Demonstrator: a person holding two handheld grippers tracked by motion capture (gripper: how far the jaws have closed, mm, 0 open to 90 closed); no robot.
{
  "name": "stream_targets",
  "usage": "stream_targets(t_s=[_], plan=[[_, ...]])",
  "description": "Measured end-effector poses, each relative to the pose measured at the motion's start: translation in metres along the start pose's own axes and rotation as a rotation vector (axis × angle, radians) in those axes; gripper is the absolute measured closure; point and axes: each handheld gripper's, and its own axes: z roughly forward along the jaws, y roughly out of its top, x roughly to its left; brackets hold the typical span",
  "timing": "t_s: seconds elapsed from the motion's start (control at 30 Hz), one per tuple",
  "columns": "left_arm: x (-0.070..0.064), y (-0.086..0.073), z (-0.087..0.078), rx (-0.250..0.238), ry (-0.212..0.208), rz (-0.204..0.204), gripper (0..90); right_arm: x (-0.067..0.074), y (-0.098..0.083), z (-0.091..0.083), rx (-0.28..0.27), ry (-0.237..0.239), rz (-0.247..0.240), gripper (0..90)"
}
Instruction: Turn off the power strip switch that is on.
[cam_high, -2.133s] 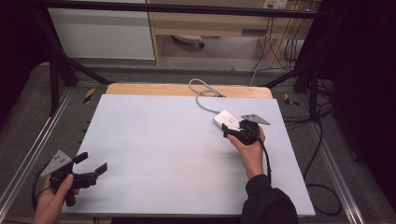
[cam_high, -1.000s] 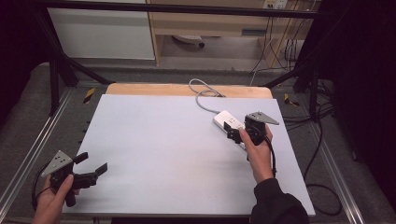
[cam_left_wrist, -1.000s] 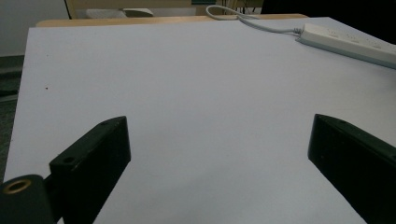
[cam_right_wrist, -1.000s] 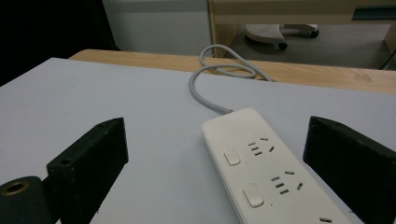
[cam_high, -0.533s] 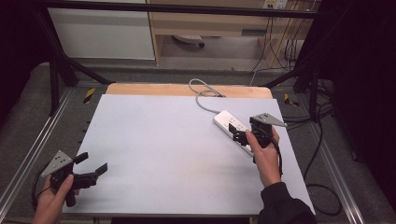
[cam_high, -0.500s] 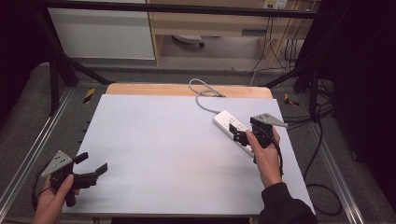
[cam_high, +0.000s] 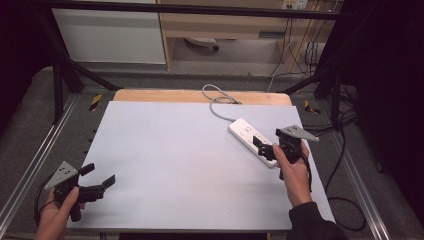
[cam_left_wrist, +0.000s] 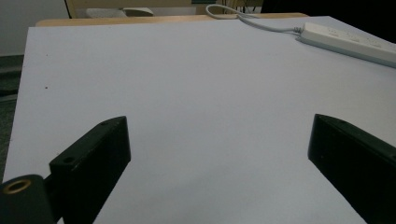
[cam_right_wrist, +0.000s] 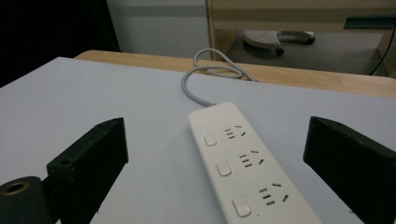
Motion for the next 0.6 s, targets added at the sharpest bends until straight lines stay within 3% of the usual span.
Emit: stream_targets(t_s=[0.6], plan=[[-0.001, 0.000, 0.000, 0.000, -0.003, 0.000, 5.8, -0.014, -0.026, -0.029, -0.027, -0.019, -0.012, 6.3]])
